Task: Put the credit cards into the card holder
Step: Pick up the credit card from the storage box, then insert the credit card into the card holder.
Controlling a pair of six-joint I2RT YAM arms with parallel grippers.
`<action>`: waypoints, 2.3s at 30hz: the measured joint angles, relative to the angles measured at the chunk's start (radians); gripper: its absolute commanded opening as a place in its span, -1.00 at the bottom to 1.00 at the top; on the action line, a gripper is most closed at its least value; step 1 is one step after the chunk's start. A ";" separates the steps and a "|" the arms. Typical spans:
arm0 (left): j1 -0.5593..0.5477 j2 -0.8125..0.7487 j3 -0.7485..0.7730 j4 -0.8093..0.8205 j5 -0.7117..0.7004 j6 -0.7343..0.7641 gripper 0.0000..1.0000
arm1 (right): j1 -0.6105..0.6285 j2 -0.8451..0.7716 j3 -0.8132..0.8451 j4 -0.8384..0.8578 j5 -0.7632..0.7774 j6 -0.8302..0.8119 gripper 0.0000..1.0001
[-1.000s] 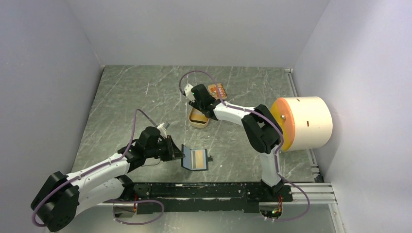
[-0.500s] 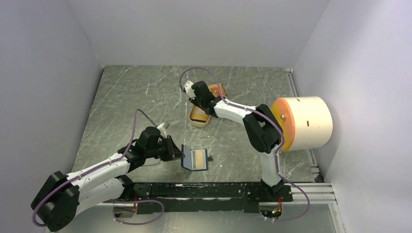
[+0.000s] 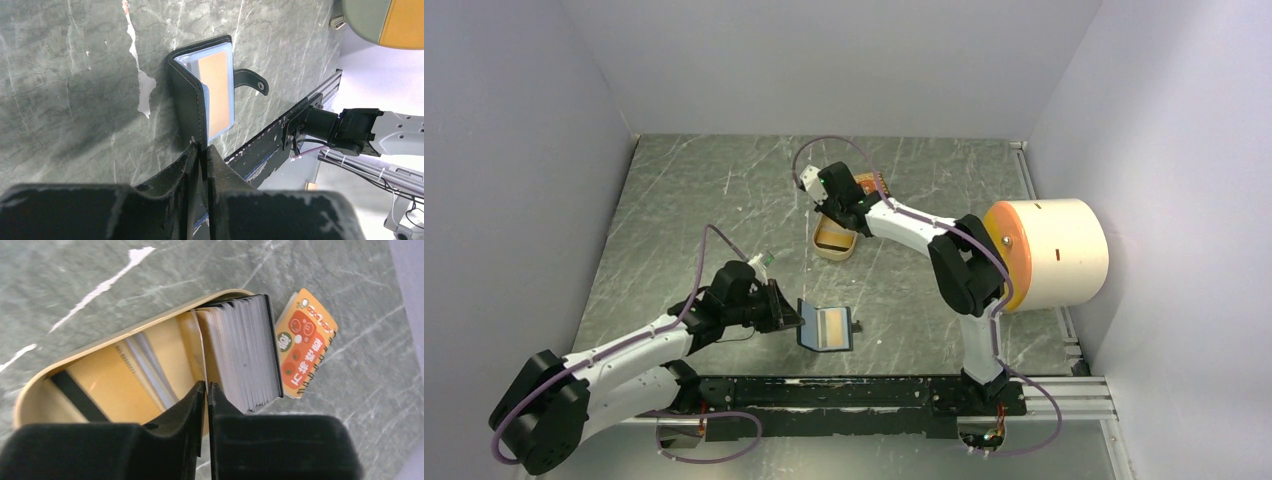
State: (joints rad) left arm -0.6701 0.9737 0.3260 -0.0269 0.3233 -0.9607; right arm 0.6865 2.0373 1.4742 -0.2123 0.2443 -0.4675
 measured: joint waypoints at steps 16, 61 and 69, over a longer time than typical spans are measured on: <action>0.000 0.084 -0.035 0.153 -0.004 -0.101 -0.72 | -0.004 -0.280 -0.065 -0.162 -0.267 0.291 -1.00; 0.003 0.193 -0.147 0.291 -0.011 -0.102 -0.47 | 0.132 -0.599 -1.091 0.661 -0.521 1.477 -1.00; 0.003 0.172 -0.154 0.289 -0.008 -0.102 -0.54 | 0.141 -0.579 -1.105 0.687 -0.514 1.495 -1.00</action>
State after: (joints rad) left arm -0.6670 1.1458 0.1722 0.2623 0.3153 -1.0626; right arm 0.8276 1.4586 0.3695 0.4744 -0.2699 1.0279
